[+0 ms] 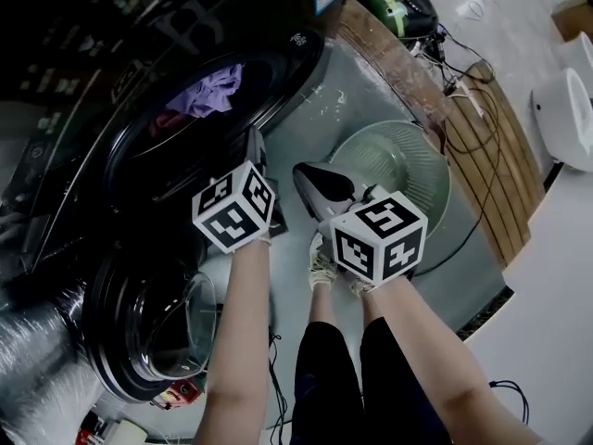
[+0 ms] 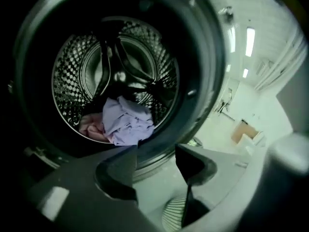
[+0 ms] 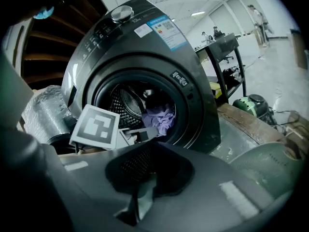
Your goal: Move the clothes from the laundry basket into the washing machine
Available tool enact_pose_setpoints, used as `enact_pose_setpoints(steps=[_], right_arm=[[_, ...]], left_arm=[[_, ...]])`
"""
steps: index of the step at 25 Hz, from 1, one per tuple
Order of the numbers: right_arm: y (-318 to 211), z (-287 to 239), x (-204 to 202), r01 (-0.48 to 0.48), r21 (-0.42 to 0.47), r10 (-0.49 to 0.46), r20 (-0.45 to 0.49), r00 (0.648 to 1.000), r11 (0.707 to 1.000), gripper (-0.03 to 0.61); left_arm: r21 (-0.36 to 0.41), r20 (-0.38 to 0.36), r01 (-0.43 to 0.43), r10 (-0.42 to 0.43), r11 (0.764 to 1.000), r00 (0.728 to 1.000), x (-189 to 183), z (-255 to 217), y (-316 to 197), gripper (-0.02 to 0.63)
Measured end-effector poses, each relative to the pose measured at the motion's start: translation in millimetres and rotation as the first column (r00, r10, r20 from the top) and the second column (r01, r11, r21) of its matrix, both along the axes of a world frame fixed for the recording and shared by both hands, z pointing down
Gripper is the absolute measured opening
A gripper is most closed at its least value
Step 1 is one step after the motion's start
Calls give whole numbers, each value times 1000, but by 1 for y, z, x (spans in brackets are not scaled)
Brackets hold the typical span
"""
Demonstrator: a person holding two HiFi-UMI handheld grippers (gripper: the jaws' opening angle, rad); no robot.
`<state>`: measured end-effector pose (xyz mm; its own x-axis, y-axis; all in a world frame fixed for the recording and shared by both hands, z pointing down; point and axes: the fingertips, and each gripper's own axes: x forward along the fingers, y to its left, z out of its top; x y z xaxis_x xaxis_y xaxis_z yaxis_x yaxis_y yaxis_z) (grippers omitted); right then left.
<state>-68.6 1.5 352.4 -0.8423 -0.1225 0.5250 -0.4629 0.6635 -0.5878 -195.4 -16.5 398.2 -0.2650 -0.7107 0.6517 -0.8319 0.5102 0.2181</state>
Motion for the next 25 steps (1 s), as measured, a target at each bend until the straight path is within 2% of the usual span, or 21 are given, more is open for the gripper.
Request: enact_pose_setpoints(steps=[2, 9, 12, 16, 21, 25], right_arm=[[0, -12, 7, 2, -3, -2, -6, 1000, 1000, 25], [16, -85, 30, 83, 38, -82, -39, 996, 996, 25], [16, -123, 39, 111, 63, -110, -19, 994, 992, 23], [26, -176, 47, 155, 95, -156, 2, 988, 983, 25], [34, -239, 59, 162, 72, -164, 15, 986, 984, 25], [37, -286, 67, 170, 126, -179, 57, 982, 977, 25]], left_arm=[[26, -17, -16, 16, 1000, 1000, 18, -21, 5, 252], [115, -29, -39, 43, 993, 999, 65, -124, 28, 183], [156, -34, -38, 44, 987, 998, 78, -167, 33, 105], [172, -24, -68, 73, 983, 997, 91, -218, 44, 8], [232, -26, -193, 204, 953, 979, 119, -286, 52, 8], [263, -20, -280, 295, 923, 955, 141, -333, 65, 8]])
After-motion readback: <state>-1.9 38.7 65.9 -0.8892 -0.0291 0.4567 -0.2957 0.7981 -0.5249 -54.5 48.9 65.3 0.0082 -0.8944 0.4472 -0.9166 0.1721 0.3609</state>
